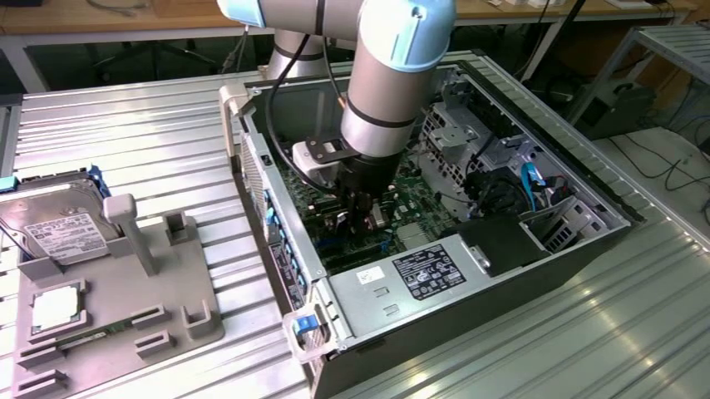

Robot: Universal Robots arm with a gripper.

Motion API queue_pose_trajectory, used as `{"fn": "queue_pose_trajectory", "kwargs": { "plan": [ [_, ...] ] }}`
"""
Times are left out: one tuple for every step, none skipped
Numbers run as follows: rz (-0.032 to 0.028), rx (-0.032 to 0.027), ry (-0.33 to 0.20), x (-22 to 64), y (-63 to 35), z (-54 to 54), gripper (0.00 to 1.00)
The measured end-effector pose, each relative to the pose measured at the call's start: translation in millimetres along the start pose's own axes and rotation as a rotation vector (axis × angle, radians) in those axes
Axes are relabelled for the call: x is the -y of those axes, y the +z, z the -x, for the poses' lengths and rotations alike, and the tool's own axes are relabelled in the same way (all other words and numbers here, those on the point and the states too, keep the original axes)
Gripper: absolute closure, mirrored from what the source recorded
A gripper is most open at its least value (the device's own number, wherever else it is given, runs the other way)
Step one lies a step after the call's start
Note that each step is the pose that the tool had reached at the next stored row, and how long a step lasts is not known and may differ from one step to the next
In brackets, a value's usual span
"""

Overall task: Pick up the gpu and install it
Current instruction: 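Insert the gpu into the slot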

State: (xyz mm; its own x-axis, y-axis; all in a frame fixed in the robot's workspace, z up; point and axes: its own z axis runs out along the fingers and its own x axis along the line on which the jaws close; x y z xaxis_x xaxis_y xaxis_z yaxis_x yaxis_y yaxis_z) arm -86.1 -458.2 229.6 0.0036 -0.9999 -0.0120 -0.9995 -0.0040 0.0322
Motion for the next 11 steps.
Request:
{"fn": "queue_pose_trajectory", "kwargs": {
  "plan": [
    [0.0001,-0.0007,0.0,0.0,0.0,0.6,0.71],
    [0.0001,-0.0012,0.0,0.0,0.0,1.0,0.71],
    [0.0001,-0.0024,0.0,0.0,0.0,1.6,0.71],
    [0.0,-0.0032,0.0,0.0,0.0,2.0,0.71],
    [0.0,-0.0036,0.0,0.1,0.1,2.3,0.71],
    [0.0,-0.0035,0.0,0.1,0.1,2.3,0.71],
    [0.0,-0.0036,0.0,0.1,0.1,2.3,0.71],
    [0.0,-0.0036,0.0,0.0,0.1,2.3,0.71],
    [-0.0001,-0.0034,0.0,0.0,0.2,2.4,0.71],
    [0.0,-0.0034,0.0,0.0,0.1,2.4,0.71],
    [0.0,-0.0035,0.0,0.0,0.1,2.4,0.71]
  ]
}}
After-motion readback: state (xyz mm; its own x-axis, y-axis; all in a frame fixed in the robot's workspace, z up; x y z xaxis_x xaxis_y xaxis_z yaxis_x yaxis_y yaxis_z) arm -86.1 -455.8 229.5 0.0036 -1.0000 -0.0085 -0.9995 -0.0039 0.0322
